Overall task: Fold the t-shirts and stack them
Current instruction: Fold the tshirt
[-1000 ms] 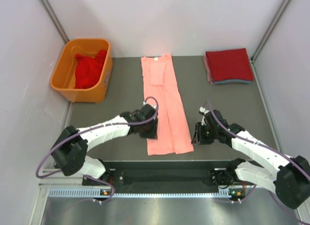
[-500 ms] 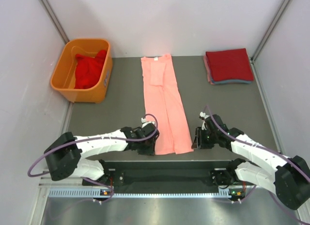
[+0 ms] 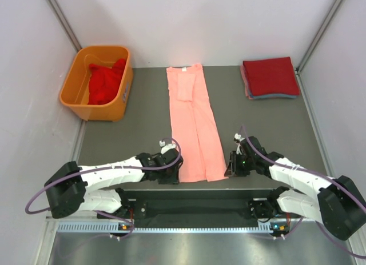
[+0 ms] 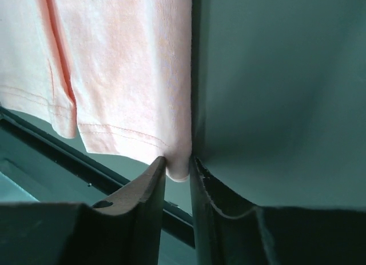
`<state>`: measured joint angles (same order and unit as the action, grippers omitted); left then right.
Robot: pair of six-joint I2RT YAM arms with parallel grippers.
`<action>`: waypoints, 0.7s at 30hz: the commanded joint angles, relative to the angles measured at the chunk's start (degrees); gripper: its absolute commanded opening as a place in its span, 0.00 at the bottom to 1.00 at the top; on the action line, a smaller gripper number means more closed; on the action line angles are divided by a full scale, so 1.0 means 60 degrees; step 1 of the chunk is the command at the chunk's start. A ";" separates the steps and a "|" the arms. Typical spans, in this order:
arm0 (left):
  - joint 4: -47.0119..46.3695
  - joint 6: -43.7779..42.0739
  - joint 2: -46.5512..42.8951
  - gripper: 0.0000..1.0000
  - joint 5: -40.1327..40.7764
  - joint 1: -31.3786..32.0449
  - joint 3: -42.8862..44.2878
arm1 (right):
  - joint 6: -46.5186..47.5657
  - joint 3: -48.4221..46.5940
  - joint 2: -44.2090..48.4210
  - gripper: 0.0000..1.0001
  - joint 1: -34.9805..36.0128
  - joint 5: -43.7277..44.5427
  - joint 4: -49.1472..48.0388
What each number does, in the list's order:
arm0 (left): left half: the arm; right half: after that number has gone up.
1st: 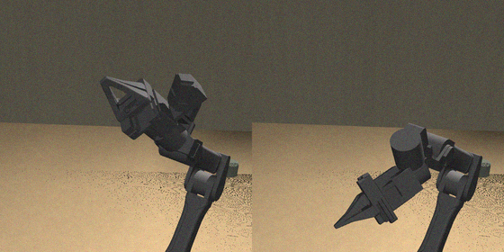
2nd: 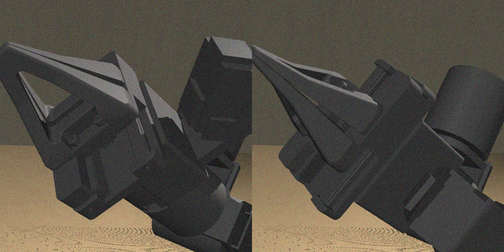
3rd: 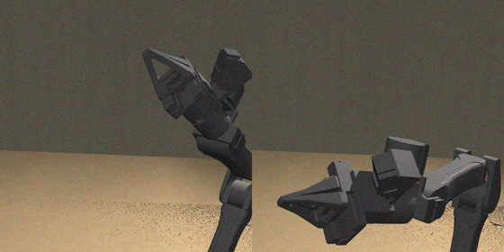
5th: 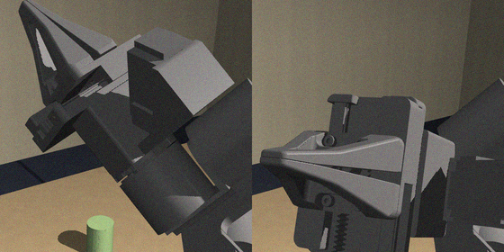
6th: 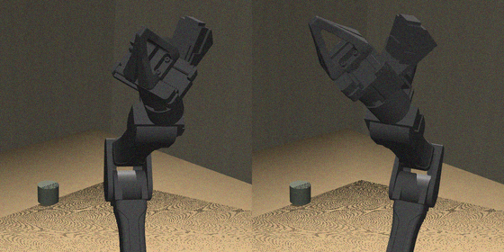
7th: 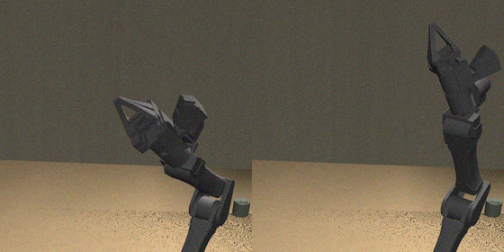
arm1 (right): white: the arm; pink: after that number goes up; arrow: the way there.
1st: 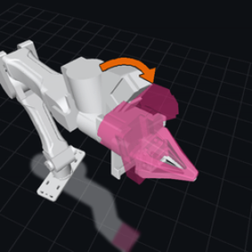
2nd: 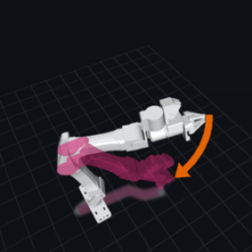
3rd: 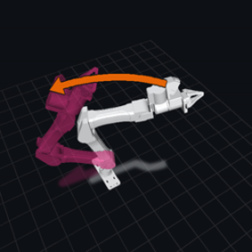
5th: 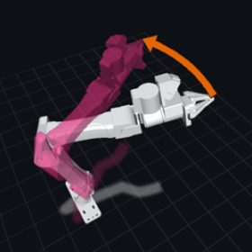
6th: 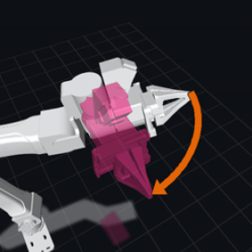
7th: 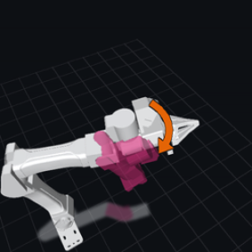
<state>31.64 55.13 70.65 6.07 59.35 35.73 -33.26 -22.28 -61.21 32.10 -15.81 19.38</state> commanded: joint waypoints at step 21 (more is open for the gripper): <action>0.0734 0.0611 -0.0759 0.46 0.0500 -0.0121 0.0141 | -0.2279 0.1033 0.2584 0.00 0.0700 0.0306 -0.0446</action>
<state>34.28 56.88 68.10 9.04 58.98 35.81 -43.68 -16.51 -47.53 34.92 -15.31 16.69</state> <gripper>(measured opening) 0.456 0.013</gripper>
